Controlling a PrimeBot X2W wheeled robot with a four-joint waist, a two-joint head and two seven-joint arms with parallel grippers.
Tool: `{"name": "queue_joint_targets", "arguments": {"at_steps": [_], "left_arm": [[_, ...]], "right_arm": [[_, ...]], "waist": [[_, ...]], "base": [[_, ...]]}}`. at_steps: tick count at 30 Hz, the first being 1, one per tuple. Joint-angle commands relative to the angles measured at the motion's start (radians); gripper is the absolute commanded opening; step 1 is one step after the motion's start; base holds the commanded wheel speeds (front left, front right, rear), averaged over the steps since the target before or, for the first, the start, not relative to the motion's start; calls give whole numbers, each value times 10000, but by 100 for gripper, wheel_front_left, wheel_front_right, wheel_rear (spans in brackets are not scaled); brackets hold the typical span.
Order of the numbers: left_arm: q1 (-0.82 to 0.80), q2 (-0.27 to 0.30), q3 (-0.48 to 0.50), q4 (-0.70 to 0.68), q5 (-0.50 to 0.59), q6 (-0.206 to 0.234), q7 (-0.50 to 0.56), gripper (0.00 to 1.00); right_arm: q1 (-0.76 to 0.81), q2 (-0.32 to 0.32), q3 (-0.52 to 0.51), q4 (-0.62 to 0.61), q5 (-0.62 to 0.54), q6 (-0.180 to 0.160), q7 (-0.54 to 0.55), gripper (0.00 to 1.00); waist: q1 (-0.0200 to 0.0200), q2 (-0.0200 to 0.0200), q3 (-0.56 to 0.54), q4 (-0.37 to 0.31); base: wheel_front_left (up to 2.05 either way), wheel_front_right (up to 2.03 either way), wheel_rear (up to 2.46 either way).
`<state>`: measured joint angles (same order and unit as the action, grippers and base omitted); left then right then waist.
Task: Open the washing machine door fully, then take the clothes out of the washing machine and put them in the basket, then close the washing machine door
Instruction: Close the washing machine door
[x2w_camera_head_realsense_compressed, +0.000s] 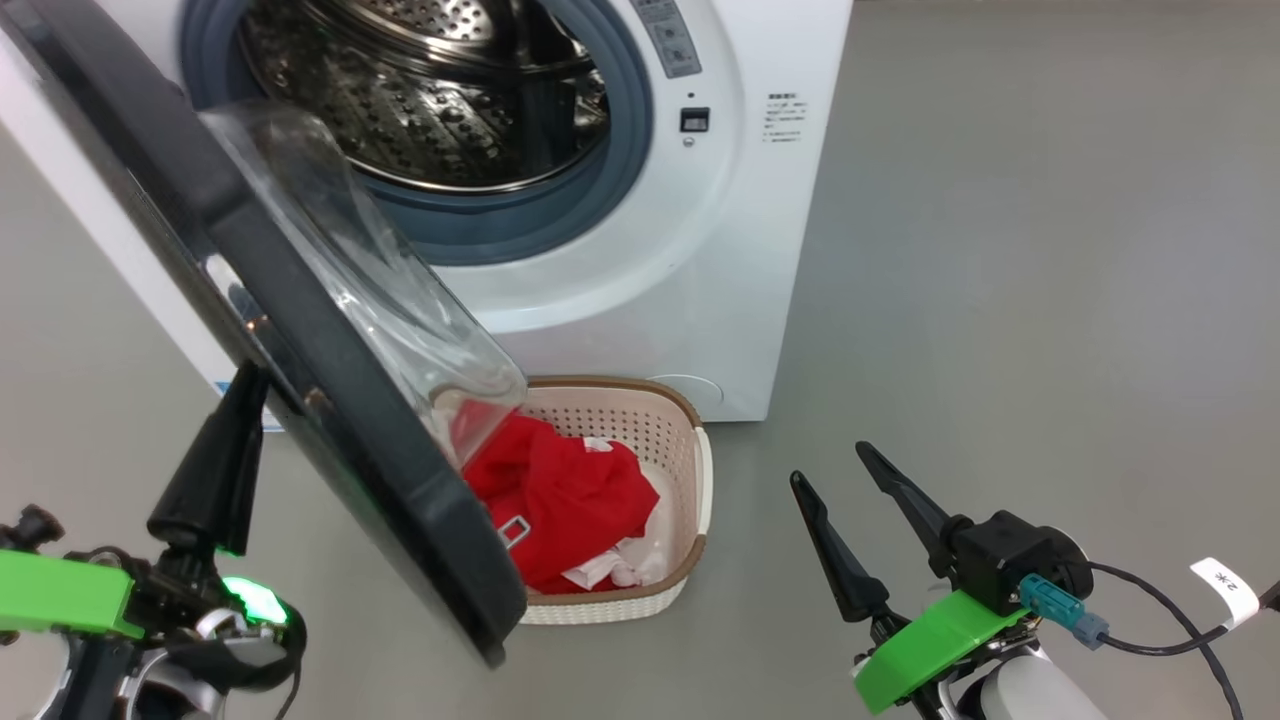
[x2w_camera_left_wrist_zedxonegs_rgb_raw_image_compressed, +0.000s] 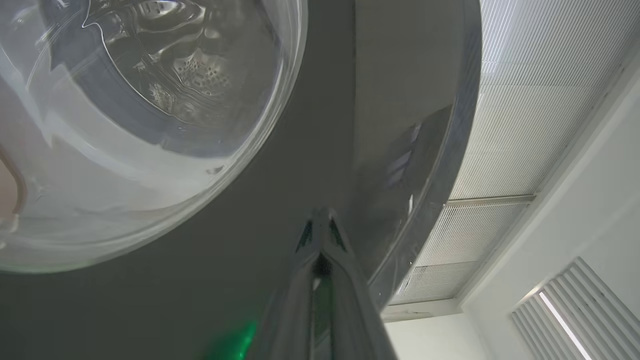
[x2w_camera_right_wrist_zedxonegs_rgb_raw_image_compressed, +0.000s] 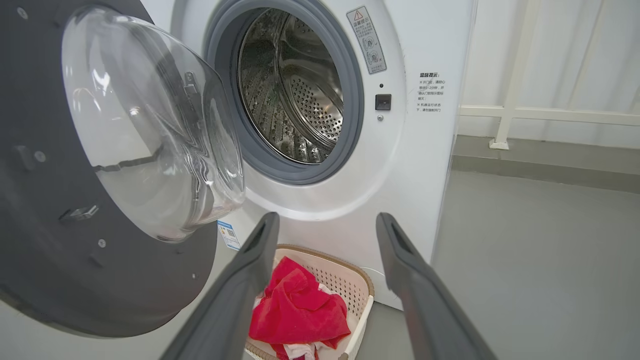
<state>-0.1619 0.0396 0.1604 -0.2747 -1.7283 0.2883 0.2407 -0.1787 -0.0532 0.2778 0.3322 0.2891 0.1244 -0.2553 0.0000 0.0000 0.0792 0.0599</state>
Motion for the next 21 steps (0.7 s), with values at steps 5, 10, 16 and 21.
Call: {"name": "queue_joint_targets", "arguments": {"at_steps": [5,10,16,21], "left_arm": [[-667,109,17,-89,-268,-315,-136,0],[-1015,108,-111,128,-479,-522,-306,0],[-1485,107,-168,411,-680,-726,-515,0],[-1916,107,-268,605,-720,-829,-578,0]], "right_arm": [[-427,30,158,-300,-74,63,-65,100],[-518,30,140,-332,-98,63,-65,100],[-632,30,62,-337,-173,63,-65,100],[-745,30,-4,-375,-223,63,-65,100]], "waist": [[0,0,292,-414],[0,0,494,-669],[0,0,786,-1010],[0,0,1056,-1290]], "base": [[0,0,0],[0,0,0],[0,0,0],[0,0,0]]}}
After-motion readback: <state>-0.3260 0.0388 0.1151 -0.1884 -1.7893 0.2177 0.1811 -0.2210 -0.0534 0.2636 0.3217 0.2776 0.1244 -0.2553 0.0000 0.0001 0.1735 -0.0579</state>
